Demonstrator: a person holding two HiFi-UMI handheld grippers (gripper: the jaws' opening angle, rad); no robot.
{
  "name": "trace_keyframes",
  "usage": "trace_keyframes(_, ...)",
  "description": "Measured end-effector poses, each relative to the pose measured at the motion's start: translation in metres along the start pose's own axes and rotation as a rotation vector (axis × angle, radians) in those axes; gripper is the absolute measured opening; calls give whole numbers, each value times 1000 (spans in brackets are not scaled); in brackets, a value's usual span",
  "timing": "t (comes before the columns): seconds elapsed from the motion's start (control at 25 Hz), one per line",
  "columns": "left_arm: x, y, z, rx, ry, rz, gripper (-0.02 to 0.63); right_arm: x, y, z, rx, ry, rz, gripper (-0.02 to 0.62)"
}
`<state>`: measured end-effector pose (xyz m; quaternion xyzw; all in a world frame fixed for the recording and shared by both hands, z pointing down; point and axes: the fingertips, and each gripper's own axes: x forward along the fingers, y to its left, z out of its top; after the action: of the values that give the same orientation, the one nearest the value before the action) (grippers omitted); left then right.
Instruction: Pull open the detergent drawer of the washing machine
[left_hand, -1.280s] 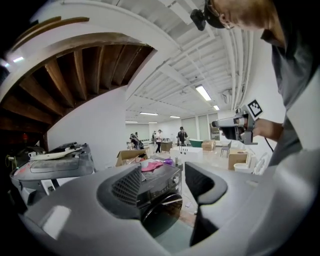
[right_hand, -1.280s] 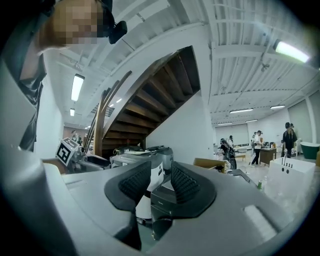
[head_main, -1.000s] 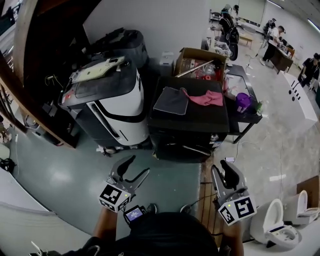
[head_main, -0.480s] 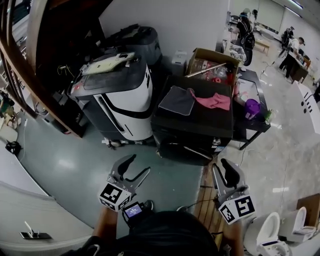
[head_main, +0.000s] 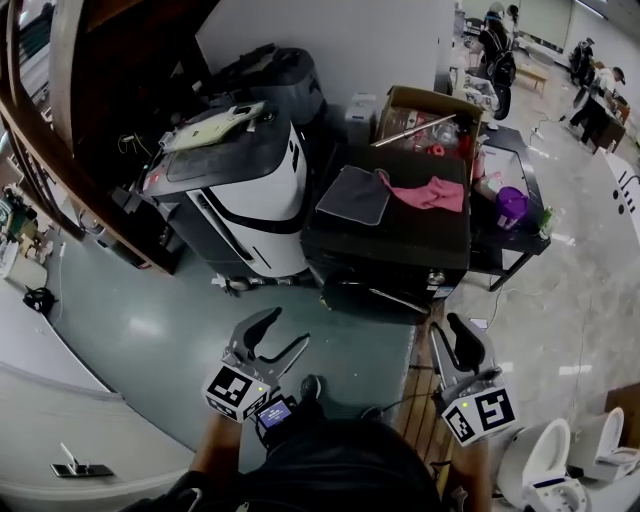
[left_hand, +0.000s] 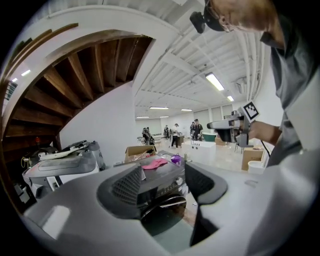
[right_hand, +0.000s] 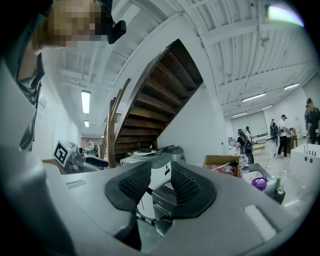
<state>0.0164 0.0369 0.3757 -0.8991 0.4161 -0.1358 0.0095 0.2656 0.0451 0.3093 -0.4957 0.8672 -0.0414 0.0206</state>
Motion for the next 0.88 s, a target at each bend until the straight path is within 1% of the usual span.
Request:
trace_keyframes(0.16,17,10,4,9,-4,-36,324,8,-6,-1,3,0,-27,105)
trace_keyframes(0.36,45,33,6,16,-19,-113,324,19,-4,10,-6,-10,-98,106)
trace_keyframes(0.56,76,53,12,-23,-71,-200,324,24,-2,16,-41,1,-184,106)
trace_keyframes(0.72,92,71,8,-25,-78,-256,324,37,3,22,-55,-5,-242,104)
trace_keyframes(0.88,104,91,-4,-38,-71,-297,324,49,9,25,-72,3,-292,106)
